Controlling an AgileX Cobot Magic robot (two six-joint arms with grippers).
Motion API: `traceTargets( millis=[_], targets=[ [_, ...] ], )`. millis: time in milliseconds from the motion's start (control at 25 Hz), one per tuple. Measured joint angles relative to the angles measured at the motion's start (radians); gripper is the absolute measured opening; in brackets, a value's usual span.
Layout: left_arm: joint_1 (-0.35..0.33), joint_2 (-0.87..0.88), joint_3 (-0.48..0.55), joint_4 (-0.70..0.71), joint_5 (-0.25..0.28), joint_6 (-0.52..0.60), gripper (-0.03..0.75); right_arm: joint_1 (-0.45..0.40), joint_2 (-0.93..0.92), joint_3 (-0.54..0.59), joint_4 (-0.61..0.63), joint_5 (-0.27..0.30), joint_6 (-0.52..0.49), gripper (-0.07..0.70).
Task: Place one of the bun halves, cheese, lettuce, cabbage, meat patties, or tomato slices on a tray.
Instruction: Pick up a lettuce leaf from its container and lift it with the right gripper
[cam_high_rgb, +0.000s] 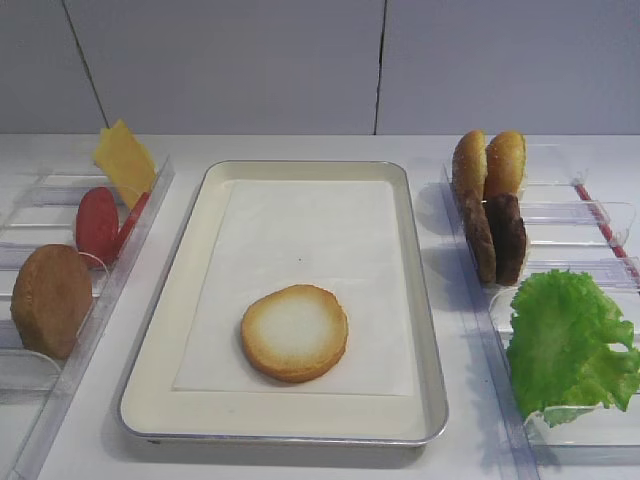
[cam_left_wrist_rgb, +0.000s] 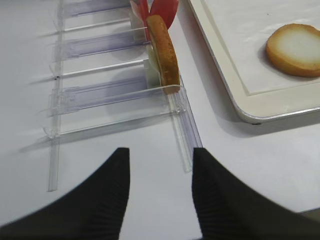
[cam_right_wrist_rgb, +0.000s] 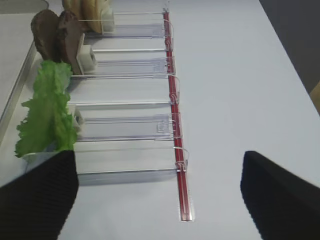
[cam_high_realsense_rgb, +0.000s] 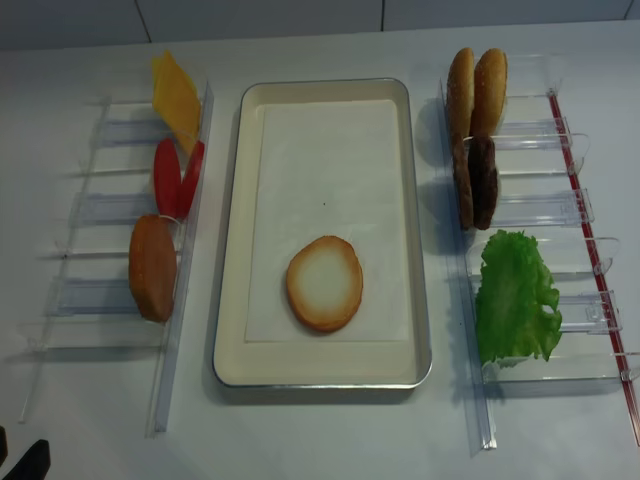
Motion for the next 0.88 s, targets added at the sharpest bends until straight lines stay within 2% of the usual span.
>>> traceTargets(
  millis=[160,320,600,720,880],
  targets=[
    [0.0,0.0,0.0,0.0,0.0,0.0,0.28,0.0,0.0,0.0,0.108,-0.007,-0.028,0.653],
    [0.0,0.0,0.0,0.0,0.0,0.0,0.28,0.0,0.0,0.0,0.198,-0.018,-0.116,0.629],
    [0.0,0.0,0.0,0.0,0.0,0.0,0.28,0.0,0.012,-0.004,0.27,-0.023,-0.126,0.611],
    [0.0,0.0,0.0,0.0,0.0,0.0,0.28,0.0,0.096,-0.019,0.314,0.006,-0.126,0.584],
    [0.0,0.0,0.0,0.0,0.0,0.0,0.28,0.0,0.258,-0.058,0.331,0.01,-0.12,0.54]
  ],
)
